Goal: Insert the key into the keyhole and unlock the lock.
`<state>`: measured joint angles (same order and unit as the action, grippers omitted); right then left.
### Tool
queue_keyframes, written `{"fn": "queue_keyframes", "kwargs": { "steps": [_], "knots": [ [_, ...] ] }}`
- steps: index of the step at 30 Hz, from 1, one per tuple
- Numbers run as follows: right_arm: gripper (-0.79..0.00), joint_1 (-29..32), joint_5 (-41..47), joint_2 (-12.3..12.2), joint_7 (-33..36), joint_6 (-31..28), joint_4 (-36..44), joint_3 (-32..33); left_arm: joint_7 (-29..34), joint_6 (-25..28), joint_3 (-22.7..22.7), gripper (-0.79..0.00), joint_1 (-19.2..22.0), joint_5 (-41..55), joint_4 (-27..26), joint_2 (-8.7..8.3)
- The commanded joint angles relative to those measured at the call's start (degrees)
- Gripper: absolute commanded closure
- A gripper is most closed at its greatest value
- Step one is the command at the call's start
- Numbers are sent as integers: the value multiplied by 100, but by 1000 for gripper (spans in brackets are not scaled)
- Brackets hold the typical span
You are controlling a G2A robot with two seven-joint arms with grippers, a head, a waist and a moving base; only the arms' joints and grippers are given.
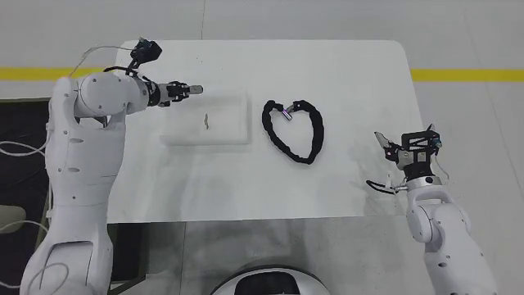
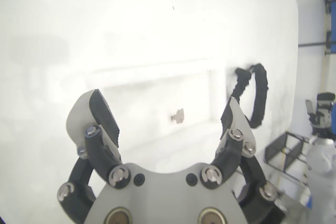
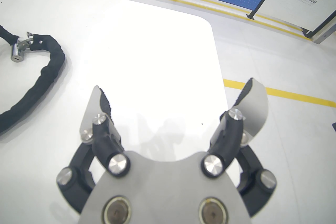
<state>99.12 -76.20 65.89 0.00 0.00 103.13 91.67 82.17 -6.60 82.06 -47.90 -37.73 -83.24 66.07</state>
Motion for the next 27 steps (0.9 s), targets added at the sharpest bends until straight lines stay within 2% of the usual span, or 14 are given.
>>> {"fn": "queue_keyframes", "kwargs": {
  "steps": [1,3,5,7,8,10,12,13,17,18,20,24,25,27],
  "knots": [
    [-785,0,0,0,0,0,0,0,584,-71,-454,-785,413,-67,387,41],
    [-785,0,0,0,0,0,0,0,584,-127,-912,-770,614,-97,676,73],
    [-785,0,0,0,0,0,0,0,584,-239,-1215,-705,790,-48,853,94],
    [-785,0,0,0,0,0,0,0,584,-265,-1528,-557,904,43,1088,108],
    [-785,0,0,0,0,0,0,0,584,-246,-1670,-539,975,129,1211,112],
    [-785,0,0,0,0,0,0,0,584,-212,-1919,-391,1127,170,1423,107],
    [-785,0,0,0,0,0,0,0,584,-174,-2120,-348,1250,111,1536,100],
    [-785,0,0,0,0,0,0,0,584,-153,-2210,-256,1291,146,1598,97],
    [-785,0,0,0,0,0,0,0,584,-169,-2437,-246,1464,3,1700,60],
    [-785,0,0,0,0,0,0,0,584,-164,-2475,-228,1484,25,1724,54],
    [-785,0,0,0,0,0,0,0,584,-151,-2530,-126,1533,93,1784,40],
    [-785,0,0,0,0,0,0,0,584,-135,-2654,-80,1591,172,1854,25],
    [-785,0,0,0,0,0,0,0,584,-141,-2685,0,1609,164,1858,20],
    [-785,0,0,0,0,0,0,0,584,-157,-2733,0,1631,154,1843,12]
  ]
}}
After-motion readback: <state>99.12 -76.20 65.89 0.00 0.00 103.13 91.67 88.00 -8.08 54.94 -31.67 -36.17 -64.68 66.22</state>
